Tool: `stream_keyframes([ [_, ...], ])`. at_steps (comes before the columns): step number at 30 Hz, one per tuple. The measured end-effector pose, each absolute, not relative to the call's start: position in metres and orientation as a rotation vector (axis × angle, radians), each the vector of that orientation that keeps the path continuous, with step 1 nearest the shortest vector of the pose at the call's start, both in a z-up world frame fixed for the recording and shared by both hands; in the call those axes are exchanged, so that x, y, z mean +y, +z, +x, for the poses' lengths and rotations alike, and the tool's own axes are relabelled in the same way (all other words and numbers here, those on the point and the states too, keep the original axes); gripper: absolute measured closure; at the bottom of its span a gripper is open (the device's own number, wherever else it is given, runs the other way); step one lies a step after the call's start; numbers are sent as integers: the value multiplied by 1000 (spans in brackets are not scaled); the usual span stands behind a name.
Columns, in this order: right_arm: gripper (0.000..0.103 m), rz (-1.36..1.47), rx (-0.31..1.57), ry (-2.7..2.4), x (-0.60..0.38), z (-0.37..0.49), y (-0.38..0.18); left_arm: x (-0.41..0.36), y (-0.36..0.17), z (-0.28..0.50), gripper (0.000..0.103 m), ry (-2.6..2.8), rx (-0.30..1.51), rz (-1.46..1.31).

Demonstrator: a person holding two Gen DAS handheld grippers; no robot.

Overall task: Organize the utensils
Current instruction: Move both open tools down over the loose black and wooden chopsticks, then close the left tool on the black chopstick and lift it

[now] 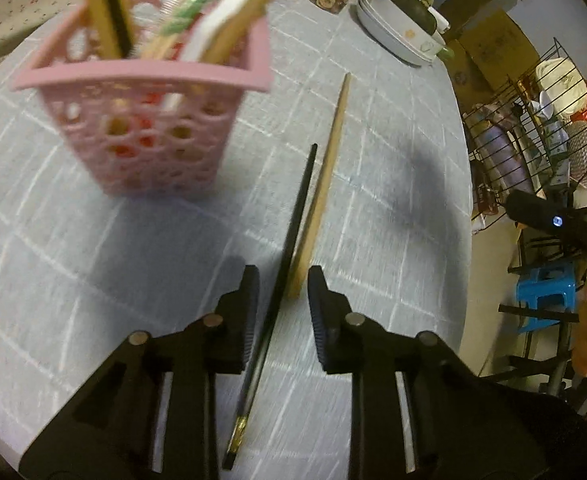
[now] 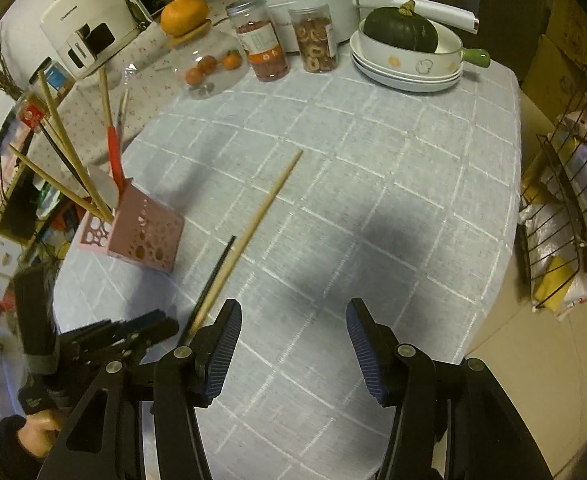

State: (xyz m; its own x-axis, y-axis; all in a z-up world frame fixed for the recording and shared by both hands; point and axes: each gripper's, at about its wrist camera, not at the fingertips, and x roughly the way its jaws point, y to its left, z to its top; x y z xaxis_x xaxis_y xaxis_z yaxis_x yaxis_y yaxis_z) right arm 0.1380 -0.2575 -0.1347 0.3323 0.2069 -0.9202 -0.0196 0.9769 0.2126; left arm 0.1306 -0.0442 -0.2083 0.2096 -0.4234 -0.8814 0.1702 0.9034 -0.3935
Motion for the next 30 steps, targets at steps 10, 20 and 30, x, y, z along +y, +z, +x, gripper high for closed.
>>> stream_keyframes([
  [10, 47, 190, 1222, 152, -265, 138, -133, -57, -220, 138, 91, -372, 1295, -199],
  [20, 47, 208, 1260, 147, -263, 143, -145, -54, -210, 130, 96, -329, 1320, -130],
  [30, 47, 229, 1286, 148, -249, 157, -153, -33, -216, 106, 96, -368, 1483, -76],
])
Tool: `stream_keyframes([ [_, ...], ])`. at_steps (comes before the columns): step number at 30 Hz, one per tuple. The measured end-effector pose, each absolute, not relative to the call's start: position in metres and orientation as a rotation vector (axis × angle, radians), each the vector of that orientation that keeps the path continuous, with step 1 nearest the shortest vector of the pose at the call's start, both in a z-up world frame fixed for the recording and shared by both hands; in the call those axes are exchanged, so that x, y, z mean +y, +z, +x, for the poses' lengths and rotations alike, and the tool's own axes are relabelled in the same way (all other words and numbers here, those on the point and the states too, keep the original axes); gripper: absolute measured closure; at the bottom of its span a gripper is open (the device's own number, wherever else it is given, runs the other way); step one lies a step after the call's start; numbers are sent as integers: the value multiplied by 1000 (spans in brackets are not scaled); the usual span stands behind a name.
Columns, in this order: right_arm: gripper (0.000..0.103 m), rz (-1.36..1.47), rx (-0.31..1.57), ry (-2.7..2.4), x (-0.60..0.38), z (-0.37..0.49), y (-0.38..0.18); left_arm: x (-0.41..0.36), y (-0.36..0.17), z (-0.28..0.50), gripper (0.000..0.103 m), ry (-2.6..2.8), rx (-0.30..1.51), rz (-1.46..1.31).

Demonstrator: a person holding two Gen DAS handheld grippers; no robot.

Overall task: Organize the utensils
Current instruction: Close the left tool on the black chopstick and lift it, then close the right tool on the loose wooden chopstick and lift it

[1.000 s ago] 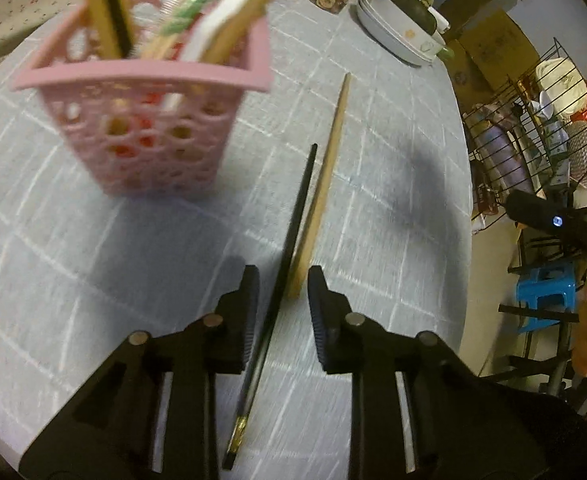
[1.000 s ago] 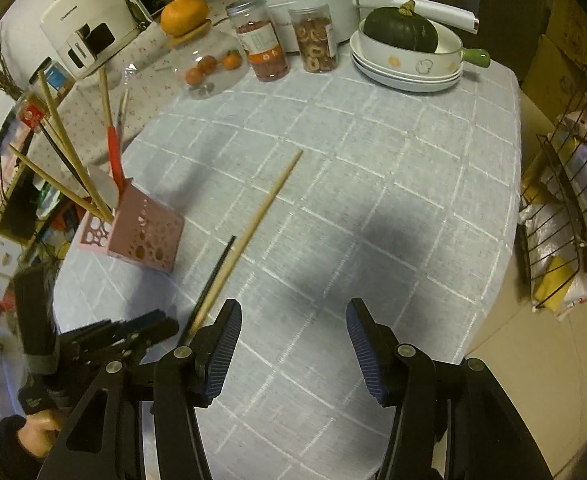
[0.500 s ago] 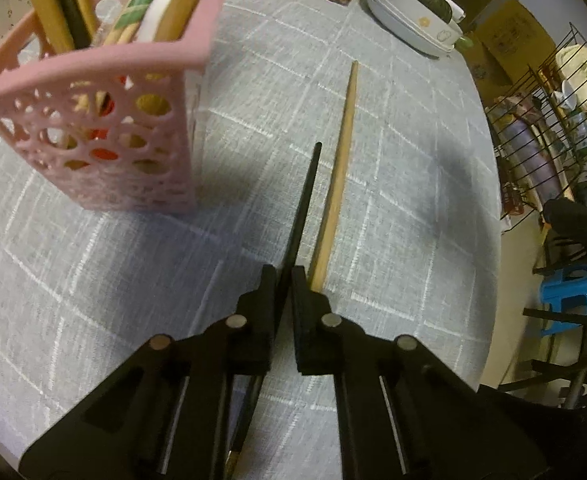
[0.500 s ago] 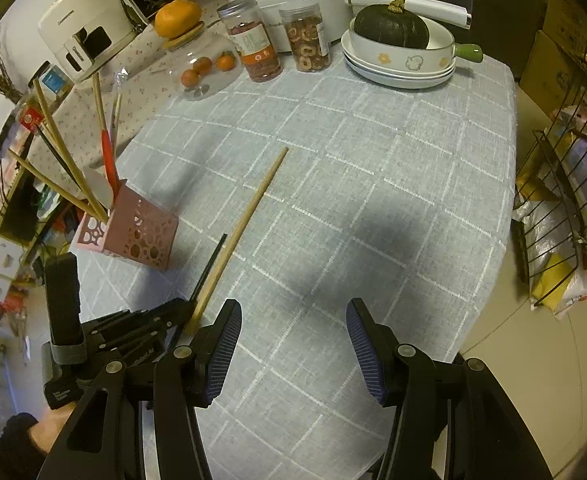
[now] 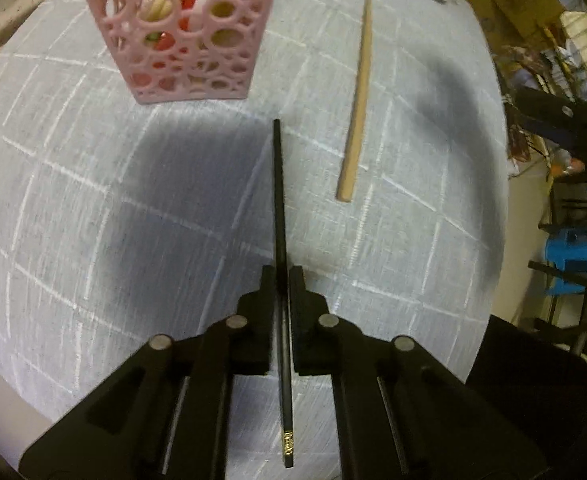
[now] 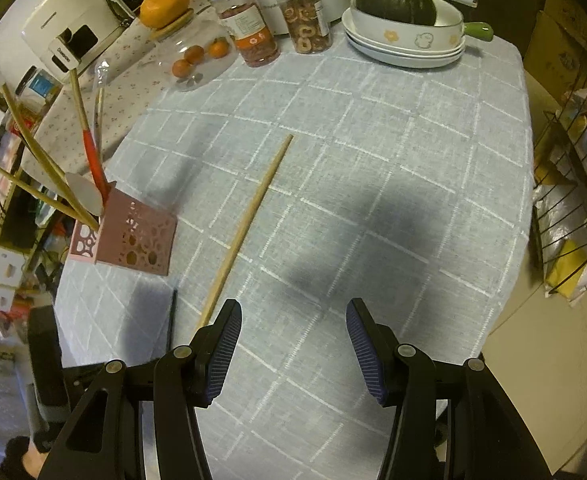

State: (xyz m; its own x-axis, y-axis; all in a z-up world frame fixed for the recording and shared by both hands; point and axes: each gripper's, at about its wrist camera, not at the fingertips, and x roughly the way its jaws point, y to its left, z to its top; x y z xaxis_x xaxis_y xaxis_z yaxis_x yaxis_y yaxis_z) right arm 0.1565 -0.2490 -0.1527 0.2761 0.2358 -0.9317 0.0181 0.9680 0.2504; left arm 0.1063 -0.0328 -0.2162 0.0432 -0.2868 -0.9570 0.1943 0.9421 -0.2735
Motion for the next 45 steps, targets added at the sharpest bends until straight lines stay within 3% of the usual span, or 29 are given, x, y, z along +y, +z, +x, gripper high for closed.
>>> stream_keyframes([
  [2, 47, 222, 1288, 150, -245, 158, -154, -30, -210, 109, 94, -370, 1435, -71],
  [4, 47, 217, 1293, 150, -243, 159, -157, -32, -208, 114, 82, -373, 1400, -74],
  [7, 47, 212, 1304, 144, -242, 159, -161, -36, -212, 125, 76, -366, 1342, -59],
  [10, 47, 218, 1308, 133, -244, 161, -164, -39, -219, 130, 79, -333, 1327, -48],
  [11, 47, 218, 1307, 133, -244, 163, -165, -42, -219, 131, 83, -325, 1334, -40],
  [12, 47, 213, 1304, 135, -243, 166, -165, -42, -219, 130, 97, -306, 1332, -15],
  [23, 49, 219, 1279, 127, -218, 226, -185, 15, -190, 110, 97, -289, 1311, -124],
  [31, 70, 229, 1278, 75, -201, 266, -209, 44, -160, 109, 97, -261, 1257, -172],
  [38, 79, 206, 1273, 14, -205, 281, -234, 41, -145, 113, 97, -241, 1216, -165],
  [43, 97, 145, 1309, 53, -202, 273, -231, 41, -137, 116, 97, -249, 1192, -155],
  [45, 97, 157, 1326, 76, -206, 265, -230, 39, -133, 116, 97, -253, 1177, -147],
])
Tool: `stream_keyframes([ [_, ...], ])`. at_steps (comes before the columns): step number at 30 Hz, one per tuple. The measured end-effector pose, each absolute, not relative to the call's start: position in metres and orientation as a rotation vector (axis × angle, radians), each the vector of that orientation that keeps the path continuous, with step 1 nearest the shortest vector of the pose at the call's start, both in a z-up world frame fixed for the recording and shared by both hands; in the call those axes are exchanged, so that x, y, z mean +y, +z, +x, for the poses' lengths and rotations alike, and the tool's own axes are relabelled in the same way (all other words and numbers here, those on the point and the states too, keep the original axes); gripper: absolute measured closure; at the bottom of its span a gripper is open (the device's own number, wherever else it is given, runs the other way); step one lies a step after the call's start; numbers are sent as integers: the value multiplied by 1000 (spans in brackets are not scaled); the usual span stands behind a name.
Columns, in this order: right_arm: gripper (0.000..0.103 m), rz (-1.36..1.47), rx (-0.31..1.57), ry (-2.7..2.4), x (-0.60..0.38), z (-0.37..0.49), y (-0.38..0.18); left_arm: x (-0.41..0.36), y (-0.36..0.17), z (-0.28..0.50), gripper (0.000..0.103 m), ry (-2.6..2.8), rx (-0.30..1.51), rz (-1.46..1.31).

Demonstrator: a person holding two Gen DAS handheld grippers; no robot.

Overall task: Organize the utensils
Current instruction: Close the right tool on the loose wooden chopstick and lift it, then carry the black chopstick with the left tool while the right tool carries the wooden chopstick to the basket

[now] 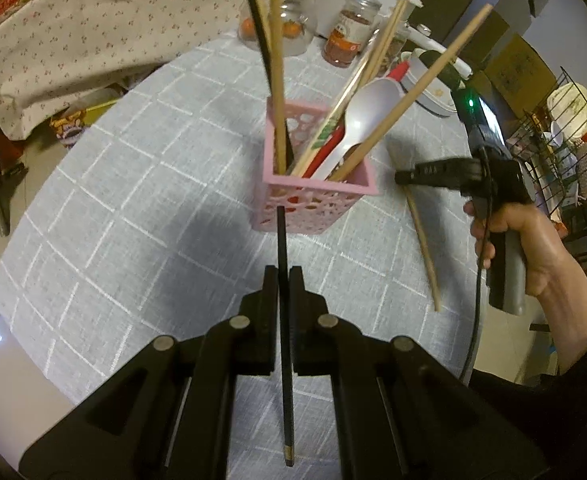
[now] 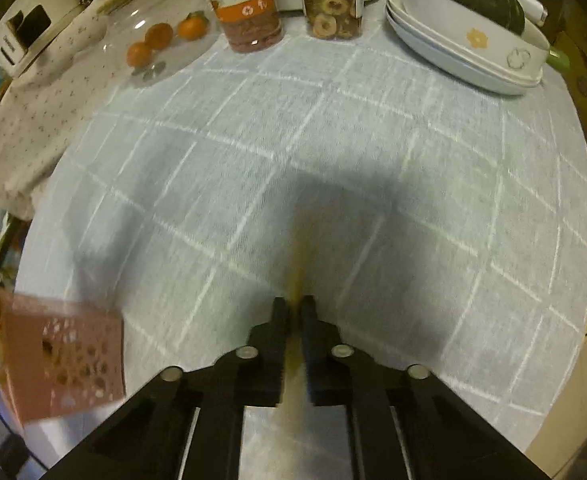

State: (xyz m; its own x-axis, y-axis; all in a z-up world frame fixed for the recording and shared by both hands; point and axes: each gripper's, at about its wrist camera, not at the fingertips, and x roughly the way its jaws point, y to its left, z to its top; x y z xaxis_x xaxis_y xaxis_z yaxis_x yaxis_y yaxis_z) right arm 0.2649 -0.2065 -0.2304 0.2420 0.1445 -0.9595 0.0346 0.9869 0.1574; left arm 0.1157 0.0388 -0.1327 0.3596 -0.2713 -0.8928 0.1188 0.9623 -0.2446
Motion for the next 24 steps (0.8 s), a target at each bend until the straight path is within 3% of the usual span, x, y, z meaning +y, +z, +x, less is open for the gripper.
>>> stream_keyframes([
  [24, 97, 78, 902, 258, -210, 124, -58, 31, -32, 78, 98, -302, 819, -109],
])
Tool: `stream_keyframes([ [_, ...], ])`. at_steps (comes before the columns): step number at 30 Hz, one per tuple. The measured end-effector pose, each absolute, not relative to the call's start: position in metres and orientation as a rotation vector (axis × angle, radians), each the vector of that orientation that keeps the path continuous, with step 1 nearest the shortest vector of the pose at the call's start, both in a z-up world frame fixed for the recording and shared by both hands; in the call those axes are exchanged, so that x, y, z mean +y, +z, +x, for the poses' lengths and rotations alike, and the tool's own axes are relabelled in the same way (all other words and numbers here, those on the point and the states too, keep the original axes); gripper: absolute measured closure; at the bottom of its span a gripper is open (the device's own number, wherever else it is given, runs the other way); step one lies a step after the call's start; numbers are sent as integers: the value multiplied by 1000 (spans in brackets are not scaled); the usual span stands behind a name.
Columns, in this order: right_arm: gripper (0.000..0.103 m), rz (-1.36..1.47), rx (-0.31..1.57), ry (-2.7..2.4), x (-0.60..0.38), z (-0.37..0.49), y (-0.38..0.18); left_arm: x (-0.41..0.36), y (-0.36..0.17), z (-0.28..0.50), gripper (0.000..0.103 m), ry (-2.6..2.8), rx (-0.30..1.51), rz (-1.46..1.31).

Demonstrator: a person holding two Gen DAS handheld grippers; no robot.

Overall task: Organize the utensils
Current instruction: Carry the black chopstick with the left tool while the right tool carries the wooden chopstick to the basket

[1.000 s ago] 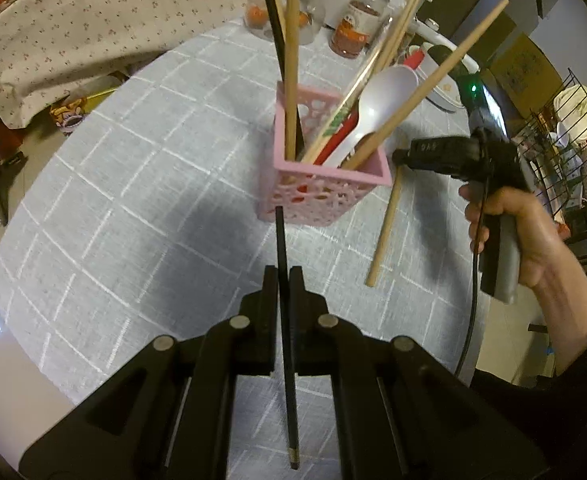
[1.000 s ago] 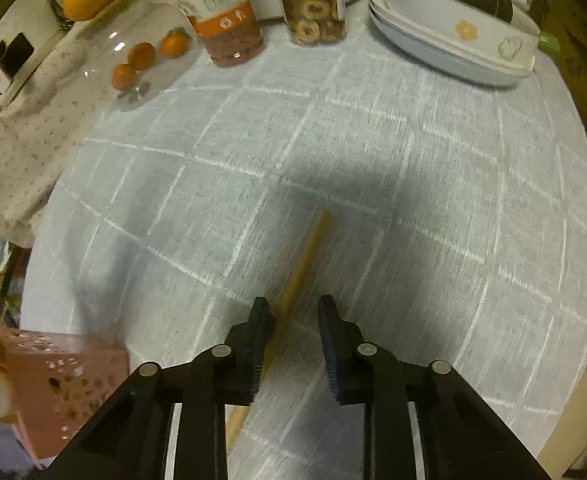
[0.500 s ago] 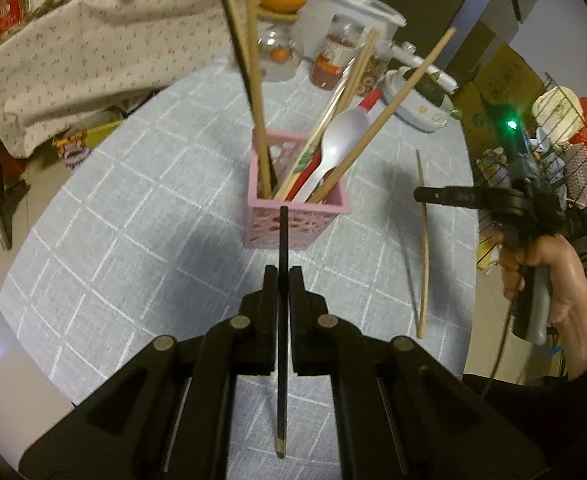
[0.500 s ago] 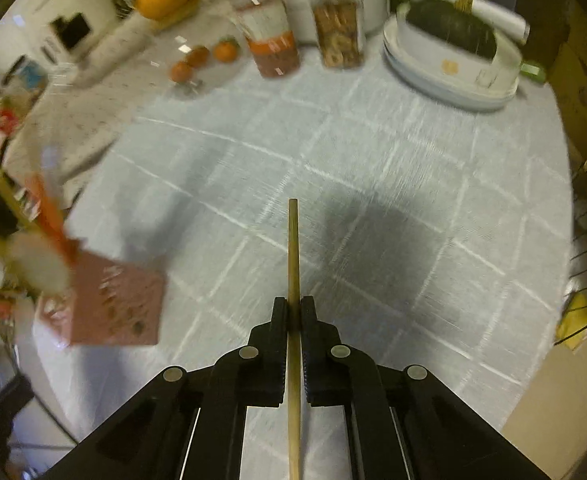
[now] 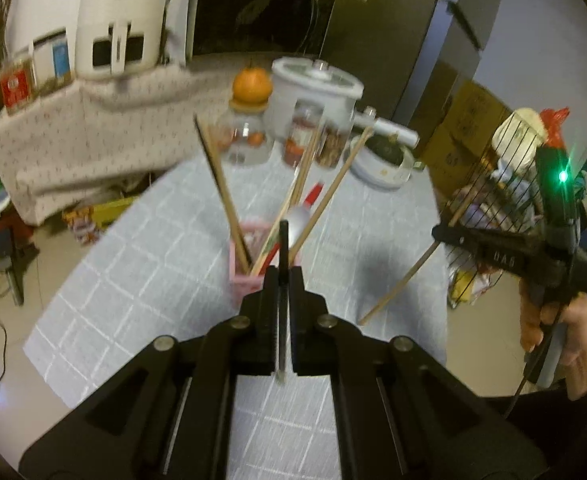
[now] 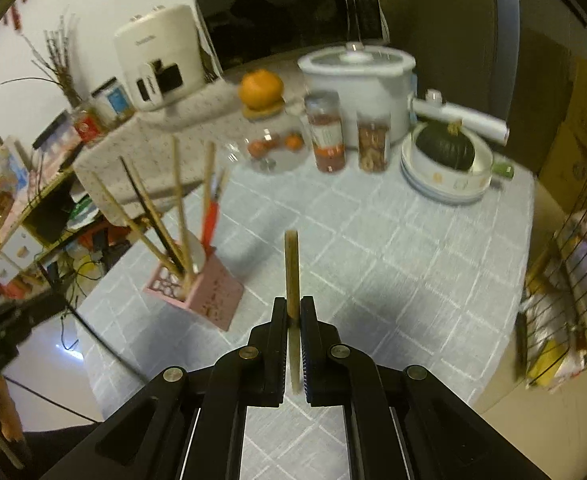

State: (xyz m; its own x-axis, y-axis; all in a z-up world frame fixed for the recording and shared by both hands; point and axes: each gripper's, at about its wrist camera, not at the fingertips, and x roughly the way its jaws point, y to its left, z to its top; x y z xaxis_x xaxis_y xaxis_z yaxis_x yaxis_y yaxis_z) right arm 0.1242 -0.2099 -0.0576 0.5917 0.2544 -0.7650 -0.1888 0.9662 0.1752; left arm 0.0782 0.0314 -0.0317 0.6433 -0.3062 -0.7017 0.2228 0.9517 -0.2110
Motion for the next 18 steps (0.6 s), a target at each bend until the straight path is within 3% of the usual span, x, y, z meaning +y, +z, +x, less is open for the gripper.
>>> stream_keyframes([
  [18, 97, 105, 672, 387, -177, 98, 18, 60, 23, 69, 98, -217, 495, -175],
])
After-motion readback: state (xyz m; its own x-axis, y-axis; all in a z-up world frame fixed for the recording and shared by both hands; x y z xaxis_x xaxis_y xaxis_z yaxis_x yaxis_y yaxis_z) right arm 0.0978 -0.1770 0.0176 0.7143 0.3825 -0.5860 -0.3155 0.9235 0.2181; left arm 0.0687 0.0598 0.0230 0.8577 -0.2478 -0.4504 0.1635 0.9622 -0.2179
